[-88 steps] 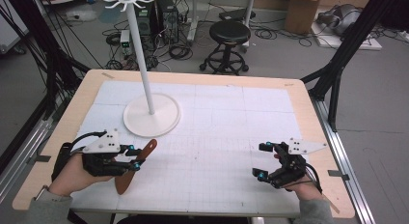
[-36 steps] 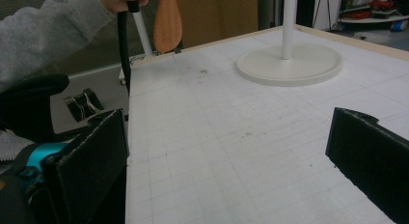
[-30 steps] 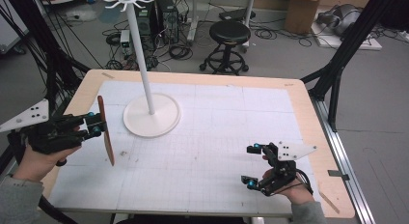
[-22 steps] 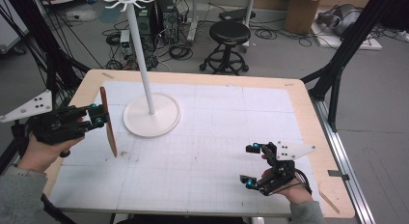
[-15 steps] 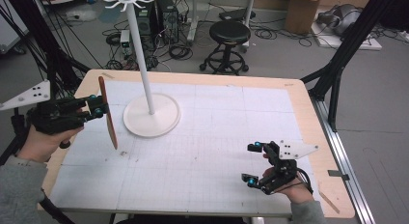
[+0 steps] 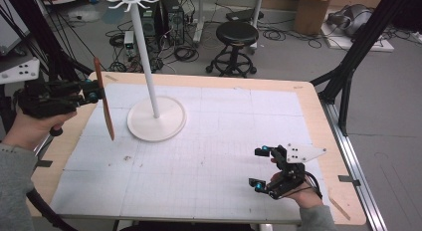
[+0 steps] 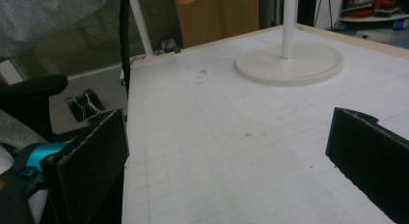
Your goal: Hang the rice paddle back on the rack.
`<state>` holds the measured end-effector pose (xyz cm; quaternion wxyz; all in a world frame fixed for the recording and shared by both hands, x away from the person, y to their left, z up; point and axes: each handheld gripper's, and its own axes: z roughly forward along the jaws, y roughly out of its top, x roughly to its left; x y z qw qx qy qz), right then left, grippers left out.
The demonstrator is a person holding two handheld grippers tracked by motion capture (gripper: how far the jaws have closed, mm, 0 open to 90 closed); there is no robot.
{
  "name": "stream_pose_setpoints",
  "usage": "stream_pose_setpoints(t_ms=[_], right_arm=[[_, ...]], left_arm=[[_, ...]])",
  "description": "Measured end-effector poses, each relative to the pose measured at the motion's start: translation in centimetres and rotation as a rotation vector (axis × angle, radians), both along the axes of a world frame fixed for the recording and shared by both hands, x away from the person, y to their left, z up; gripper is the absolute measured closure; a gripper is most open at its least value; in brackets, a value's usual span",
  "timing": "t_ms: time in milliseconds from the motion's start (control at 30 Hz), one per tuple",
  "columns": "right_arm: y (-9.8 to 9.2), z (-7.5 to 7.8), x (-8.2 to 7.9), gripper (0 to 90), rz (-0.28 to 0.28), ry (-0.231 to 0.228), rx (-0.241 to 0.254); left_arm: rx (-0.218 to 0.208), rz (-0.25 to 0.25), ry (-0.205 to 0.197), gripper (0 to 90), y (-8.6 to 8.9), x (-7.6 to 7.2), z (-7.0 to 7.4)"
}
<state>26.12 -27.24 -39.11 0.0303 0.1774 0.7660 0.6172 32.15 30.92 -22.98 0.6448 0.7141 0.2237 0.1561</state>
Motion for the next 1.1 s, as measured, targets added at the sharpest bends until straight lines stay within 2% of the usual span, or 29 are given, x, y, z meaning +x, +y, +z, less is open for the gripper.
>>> stream_pose_setpoints(t_ms=[200,400,833,1100], right_arm=[[-0.3,0.1,0.0,0.0,-0.010,-0.004,0.014],[-0.4,0.1,0.0,0.0,-0.011,-0.005,0.017],[-0.5,0.4,0.4,0.0,-0.006,-0.009,0.033],[-0.6,0.5,0.2,0.0,-0.010,-0.008,0.038]], left_arm=[[0.009,0.023,-0.003,65.1,-0.1,1.1,2.0],[0.019,0.038,-0.018,65.1,-1.0,1.8,3.9],[-0.004,0.068,0.013,65.1,-1.0,4.4,6.1],[0.000,0.084,0.027,65.1,-1.6,5.5,7.1]])
